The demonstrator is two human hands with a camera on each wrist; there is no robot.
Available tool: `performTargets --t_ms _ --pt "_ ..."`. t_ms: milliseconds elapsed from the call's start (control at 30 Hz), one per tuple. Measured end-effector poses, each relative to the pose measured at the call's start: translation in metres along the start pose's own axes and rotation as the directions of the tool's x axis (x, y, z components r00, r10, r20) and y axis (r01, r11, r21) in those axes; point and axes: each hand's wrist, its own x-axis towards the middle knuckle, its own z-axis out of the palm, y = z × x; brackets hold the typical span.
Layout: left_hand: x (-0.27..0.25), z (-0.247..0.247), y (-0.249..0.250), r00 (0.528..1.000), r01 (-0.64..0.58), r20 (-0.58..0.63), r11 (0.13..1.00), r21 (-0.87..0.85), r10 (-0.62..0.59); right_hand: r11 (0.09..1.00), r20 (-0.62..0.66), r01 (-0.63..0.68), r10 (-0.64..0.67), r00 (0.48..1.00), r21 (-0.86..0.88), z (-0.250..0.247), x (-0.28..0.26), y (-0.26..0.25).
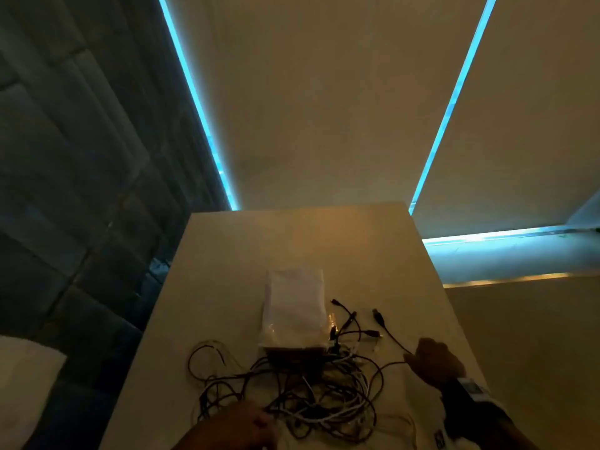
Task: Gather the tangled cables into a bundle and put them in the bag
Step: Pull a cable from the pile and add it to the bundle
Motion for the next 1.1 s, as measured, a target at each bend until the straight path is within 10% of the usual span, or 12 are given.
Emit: performTargets --t_ms 467,567,700,867,1000,1100 --pt "0.080 -0.004 0.085 0.885 -0.199 -0.450 0.971 -0.130 0.121 0.937 -0.006 -0.094 0.102 0.995 0.337 0.005 0.001 -0.030" --pt "0.086 -0.005 0.101 0.837 -0.284 -0.530 0.937 -0.204 0.138 0.481 -0.140 0.063 0.126 0.982 0.874 -0.022 -0.024 -0.049" --pt "0.089 -0.014 0.132 0.720 -0.420 -0.670 0.882 -0.215 0.180 0.218 -0.328 0.343 -0.102 0.939 0.914 -0.073 -0.069 -0.094" --pt "0.072 -0.012 0.164 0.590 -0.607 -0.757 0.772 -0.189 0.279 0.144 -0.395 0.480 -0.394 0.830 0.866 -0.102 -0.123 -0.136" --pt "0.053 -0.007 0.173 0.375 -0.763 -0.887 0.633 -0.130 0.270 0.129 -0.398 0.517 -0.492 0.774 0.846 -0.102 -0.145 -0.150" --pt "0.043 -0.005 0.175 0.332 -0.833 -0.919 0.523 -0.181 0.211 0.104 -0.386 0.508 -0.527 0.757 0.855 -0.101 -0.154 -0.159"
